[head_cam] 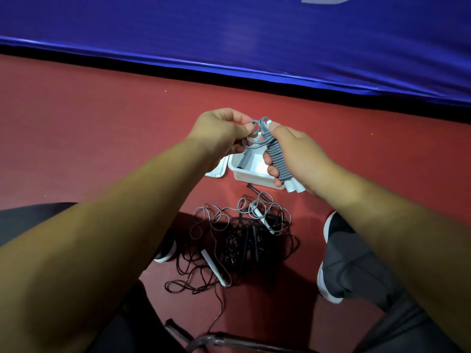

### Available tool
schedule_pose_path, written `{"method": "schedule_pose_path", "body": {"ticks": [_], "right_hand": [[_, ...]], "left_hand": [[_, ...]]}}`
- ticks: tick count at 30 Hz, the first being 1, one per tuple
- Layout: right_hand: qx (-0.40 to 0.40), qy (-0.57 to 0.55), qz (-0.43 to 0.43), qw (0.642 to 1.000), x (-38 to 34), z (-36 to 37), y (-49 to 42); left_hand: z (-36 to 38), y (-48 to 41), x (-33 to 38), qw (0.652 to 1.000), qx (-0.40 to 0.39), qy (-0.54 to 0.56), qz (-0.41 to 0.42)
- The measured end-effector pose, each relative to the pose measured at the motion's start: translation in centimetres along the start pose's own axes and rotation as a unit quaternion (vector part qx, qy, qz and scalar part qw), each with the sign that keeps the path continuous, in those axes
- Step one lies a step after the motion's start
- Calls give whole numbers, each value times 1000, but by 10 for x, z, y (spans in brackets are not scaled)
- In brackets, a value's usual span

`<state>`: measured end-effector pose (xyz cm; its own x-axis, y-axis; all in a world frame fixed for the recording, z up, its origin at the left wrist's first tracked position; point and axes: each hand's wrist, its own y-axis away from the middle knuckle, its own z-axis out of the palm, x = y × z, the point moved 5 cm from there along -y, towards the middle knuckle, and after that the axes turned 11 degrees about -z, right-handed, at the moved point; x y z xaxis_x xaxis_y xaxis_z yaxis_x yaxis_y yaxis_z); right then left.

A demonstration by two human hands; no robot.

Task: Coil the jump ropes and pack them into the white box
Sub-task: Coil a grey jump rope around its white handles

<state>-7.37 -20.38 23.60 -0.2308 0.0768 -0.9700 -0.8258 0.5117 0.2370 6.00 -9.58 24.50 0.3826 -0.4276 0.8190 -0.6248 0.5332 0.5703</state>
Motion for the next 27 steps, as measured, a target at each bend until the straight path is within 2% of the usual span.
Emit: {"method": "schedule_pose_path", "body": {"ticks": [18,22,27], "right_hand": [[-35,31,-17,999,-3,0,0],[-60,19,-11,998,0,2,2],[-70,65,-18,995,1,0,0]], "left_hand": [[3,0,-3,994,-30,107,-12],[2,2,-7,995,-19,93,11],[3,6,-7,997,3,60,53]]}}
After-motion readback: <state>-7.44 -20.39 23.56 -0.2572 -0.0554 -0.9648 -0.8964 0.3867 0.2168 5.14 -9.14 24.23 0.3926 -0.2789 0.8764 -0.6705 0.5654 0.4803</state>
